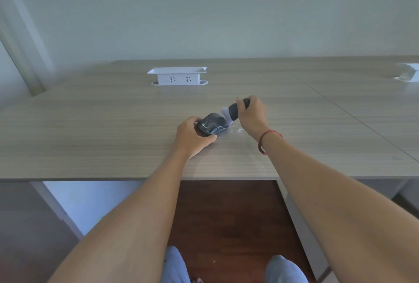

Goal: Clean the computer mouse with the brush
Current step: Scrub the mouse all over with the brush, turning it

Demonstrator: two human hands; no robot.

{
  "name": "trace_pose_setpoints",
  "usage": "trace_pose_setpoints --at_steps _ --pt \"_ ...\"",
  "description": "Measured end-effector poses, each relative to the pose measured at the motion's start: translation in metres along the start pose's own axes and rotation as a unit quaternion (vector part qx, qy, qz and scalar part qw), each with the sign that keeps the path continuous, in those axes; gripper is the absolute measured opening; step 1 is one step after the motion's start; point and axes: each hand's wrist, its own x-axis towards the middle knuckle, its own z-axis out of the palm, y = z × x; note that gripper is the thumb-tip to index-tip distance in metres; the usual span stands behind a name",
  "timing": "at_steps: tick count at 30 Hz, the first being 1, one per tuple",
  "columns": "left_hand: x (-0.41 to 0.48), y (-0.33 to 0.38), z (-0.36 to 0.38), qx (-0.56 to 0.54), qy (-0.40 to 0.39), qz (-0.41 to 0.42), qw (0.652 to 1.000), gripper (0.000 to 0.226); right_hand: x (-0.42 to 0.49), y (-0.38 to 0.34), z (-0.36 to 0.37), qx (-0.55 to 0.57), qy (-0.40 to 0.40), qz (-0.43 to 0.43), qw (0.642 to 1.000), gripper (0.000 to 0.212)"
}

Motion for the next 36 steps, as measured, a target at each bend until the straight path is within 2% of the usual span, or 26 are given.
trace_pose_setpoints --at_steps 2,6,10,13,17,20,24,26,28,31,36 --pt "0.0 0.001 0.0 -0.004 -0.001 0.0 1.0 0.045 0.0 0.0 0.0 -0.011 0.011 -0.01 1.0 0.032" --pt "0.0 0.001 0.0 -0.003 0.003 -0.003 1.0 0.048 -0.004 -0.007 0.002 -0.065 -0.044 -0.059 0.995 0.033" --pt "0.0 0.001 0.0 0.01 0.006 0.001 1.0 0.053 -0.008 -0.024 0.001 -0.027 -0.047 -0.113 0.992 0.035" --pt "0.0 0.002 0.0 0.017 0.004 0.005 1.0 0.056 -0.005 -0.024 -0.001 0.005 -0.05 -0.08 0.996 0.032" --pt "-0.002 0.002 -0.001 0.004 0.003 0.001 1.0 0.051 -0.003 -0.007 0.0 -0.024 -0.016 -0.013 1.0 0.029" --pt "-0.002 0.002 -0.001 -0.004 -0.002 -0.001 1.0 0.05 -0.004 -0.006 -0.002 0.001 0.008 -0.016 1.0 0.033" --pt "-0.001 0.003 -0.001 0.014 0.007 0.008 1.0 0.051 -0.008 -0.02 0.0 0.068 -0.076 -0.055 0.993 0.03" --pt "-0.002 0.005 -0.002 0.018 0.01 0.009 1.0 0.052 -0.01 -0.023 0.004 0.059 -0.108 -0.074 0.99 0.034" --pt "-0.002 0.005 -0.002 0.014 0.011 0.003 1.0 0.052 -0.012 -0.023 0.006 0.012 -0.076 -0.093 0.993 0.036" --pt "-0.003 0.006 -0.003 0.015 0.014 0.005 1.0 0.05 -0.014 -0.018 0.006 -0.019 -0.008 -0.102 0.995 0.028" --pt "-0.003 0.005 -0.003 0.02 0.019 0.013 1.0 0.049 -0.018 -0.028 0.003 -0.012 -0.054 -0.154 0.986 0.031"
